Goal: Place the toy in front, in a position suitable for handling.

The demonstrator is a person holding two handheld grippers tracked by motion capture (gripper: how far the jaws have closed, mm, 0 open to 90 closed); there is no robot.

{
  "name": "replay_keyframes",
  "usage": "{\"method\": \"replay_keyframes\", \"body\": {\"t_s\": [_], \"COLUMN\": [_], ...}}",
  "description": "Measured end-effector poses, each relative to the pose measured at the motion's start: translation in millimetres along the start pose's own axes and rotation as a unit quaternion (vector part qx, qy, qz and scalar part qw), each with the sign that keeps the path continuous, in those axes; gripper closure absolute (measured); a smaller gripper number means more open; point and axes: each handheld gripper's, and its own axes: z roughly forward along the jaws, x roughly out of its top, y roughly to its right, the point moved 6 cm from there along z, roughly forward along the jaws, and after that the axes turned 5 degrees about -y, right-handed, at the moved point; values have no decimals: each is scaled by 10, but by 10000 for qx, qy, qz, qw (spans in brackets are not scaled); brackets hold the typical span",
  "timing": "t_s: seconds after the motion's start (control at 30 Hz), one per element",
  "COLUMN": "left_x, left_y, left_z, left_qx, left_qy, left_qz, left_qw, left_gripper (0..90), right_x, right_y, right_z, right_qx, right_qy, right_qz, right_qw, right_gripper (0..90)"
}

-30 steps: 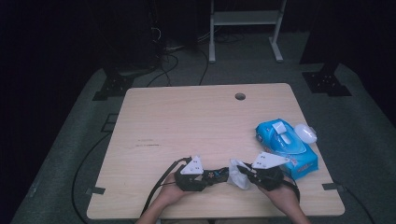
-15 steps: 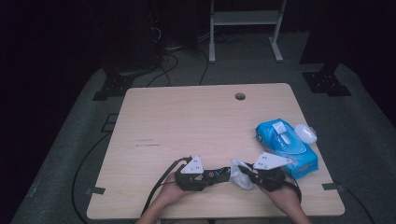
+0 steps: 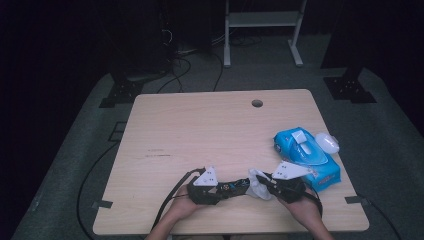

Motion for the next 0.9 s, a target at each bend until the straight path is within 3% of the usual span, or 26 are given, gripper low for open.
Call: {"method": "replay_keyframes", "body": {"t_s": [0.1,0.2,0.33,0.43,0.5,0.73,0.83,0.9], "left_x": [-1,0,3,5,8,2,13,22], "left_y": [5,9,13,14,4,12,24,45], "left_z": [-1,-1,4,16,16,16,36,52], "left_qx": [9,20,-19,-26,31,2,-22,-40], "left_qy": [6,-2,4,33,31,21,42,35], "left_qz": [19,54,41,13,3,21,11,25], "left_qw": [10000,10000,10000,10000,10000,10000,10000,10000], "left_gripper": [651,651,651,651,651,652,652,652], "right_x": [17,3,-29,55,87,16,47,108], "right_y": [-32,-6,61,-70,-123,-5,-102,-249], "right_z": [7,5,0,21,55,3,6,56], "right_qx": [189,131,154,244,269,88,241,457], "right_qy": [77,22,-2,143,100,-2,57,88], "right_qz": [31,34,237,38,-58,118,58,-78], "right_qw": [9998,9999,9996,9996,9996,9999,9997,9989], "right_gripper": [825,826,826,825,825,826,826,825]}}
